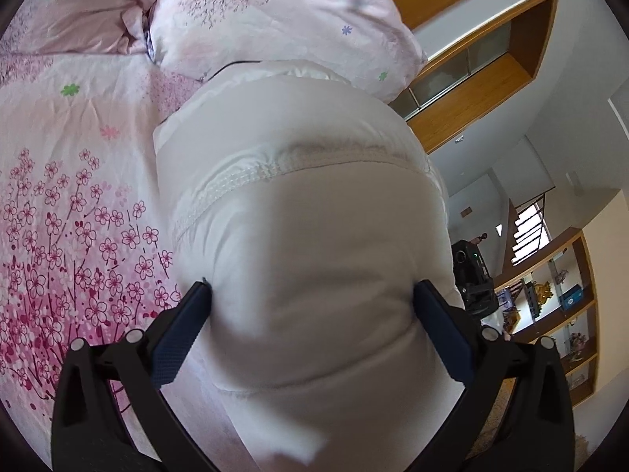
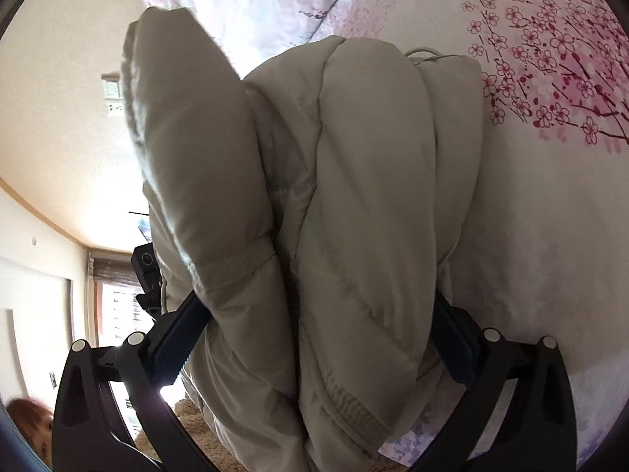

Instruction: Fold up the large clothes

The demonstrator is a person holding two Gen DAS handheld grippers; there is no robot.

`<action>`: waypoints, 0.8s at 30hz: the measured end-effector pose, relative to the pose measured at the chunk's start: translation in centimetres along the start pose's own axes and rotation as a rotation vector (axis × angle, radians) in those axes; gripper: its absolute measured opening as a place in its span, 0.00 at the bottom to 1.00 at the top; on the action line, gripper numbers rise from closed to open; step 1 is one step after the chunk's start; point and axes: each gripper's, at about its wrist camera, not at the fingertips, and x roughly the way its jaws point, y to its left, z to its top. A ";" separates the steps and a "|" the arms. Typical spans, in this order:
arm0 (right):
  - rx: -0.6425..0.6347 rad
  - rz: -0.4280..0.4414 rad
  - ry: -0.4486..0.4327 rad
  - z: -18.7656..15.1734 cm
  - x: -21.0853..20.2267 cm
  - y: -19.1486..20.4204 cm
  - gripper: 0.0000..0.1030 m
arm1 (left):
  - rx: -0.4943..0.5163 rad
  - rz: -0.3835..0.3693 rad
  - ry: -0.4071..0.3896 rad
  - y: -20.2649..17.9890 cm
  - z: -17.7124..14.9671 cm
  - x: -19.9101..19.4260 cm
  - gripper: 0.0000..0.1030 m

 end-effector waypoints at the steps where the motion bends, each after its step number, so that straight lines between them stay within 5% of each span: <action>1: 0.001 0.004 0.010 0.2 0.2 0.0 0.99 | -0.012 -0.004 0.009 0.1 0.2 0.1 0.98; 9: -0.090 0.037 -0.013 0.8 1.6 0.6 0.99 | -0.048 -0.054 0.031 1.0 0.9 0.7 0.98; 17: -0.172 0.071 -0.073 -0.9 1.3 2.6 0.63 | -0.056 -0.098 -0.029 1.0 0.6 0.0 0.89; 24: -0.242 0.073 -0.072 0.4 3.1 6.7 0.57 | -0.047 -0.087 -0.099 1.3 1.6 -2.5 0.85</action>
